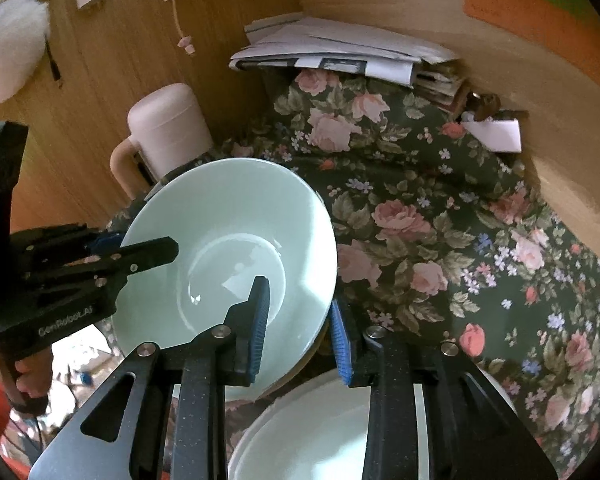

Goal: Organize plates and bowls

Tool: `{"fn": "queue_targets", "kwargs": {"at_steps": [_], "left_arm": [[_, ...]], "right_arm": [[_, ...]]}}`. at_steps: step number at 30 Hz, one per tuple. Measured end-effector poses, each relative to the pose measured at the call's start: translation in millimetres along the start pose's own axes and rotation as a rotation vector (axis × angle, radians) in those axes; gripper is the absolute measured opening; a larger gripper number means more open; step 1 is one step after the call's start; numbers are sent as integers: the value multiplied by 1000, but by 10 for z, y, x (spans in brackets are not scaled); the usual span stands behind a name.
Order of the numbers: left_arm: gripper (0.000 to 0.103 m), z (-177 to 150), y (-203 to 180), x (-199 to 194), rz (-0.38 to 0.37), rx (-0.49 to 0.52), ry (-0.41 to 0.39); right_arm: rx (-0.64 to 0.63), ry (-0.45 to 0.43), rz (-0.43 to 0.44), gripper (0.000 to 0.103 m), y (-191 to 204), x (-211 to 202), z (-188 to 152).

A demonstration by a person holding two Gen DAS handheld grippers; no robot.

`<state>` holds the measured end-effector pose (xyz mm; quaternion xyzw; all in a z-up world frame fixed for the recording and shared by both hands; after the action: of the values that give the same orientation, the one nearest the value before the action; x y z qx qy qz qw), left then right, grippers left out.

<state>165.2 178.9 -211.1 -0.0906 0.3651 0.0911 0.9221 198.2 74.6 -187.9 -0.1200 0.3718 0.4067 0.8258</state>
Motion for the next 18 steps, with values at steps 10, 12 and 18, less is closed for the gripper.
{"fn": "queue_targets", "kwargs": {"at_steps": [10, 12, 18], "left_arm": [[23, 67, -22, -69, 24, 34, -5], [23, 93, -23, -79, 35, 40, -5], [54, 251, -77, -230, 66, 84, -85]], "right_arm": [[-20, -9, -24, 29, -44, -56, -47], [-11, -12, -25, 37, -51, -61, -50], [19, -28, -11, 46, -48, -94, -44]]}}
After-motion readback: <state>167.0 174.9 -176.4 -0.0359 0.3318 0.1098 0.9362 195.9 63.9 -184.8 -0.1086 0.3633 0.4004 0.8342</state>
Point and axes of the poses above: each gripper's, at about its wrist camera, not at the fingertips, and x roughly the way its jaws point, y to its left, z to its top, the point moved 10 cm from there along x, roughly the way its jaws point, and after that the axes turned 5 degrees about -y, right-handed, at the moved point
